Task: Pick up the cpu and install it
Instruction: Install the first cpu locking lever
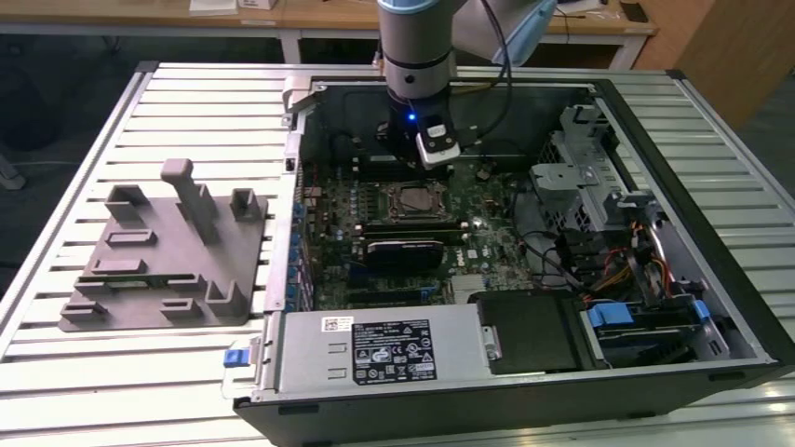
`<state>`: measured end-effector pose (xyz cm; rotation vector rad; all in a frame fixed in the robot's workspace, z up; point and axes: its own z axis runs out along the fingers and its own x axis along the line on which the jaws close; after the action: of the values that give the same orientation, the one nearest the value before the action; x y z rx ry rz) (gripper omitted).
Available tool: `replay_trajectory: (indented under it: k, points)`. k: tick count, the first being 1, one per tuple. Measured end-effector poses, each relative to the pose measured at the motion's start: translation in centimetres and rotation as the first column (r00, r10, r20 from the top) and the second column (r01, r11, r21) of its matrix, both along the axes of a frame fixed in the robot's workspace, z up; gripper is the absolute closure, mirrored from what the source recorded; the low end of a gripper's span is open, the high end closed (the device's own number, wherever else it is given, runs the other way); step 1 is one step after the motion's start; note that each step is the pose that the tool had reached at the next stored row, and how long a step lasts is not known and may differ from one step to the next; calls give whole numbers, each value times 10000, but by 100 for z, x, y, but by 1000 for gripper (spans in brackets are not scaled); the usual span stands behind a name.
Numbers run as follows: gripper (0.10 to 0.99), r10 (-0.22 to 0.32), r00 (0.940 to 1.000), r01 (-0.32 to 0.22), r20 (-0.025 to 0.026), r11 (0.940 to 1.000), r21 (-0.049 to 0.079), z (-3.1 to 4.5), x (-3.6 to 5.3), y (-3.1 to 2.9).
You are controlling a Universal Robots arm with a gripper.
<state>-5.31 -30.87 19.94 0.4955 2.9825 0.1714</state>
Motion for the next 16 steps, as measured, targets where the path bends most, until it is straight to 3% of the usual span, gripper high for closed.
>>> replay_trajectory:
  k: [11,16]
  points:
    - [980,-315,9995,315,30,9995,-2,-44,2,3]
    - [980,-353,9994,353,21,9994,-20,-48,-1,-1]
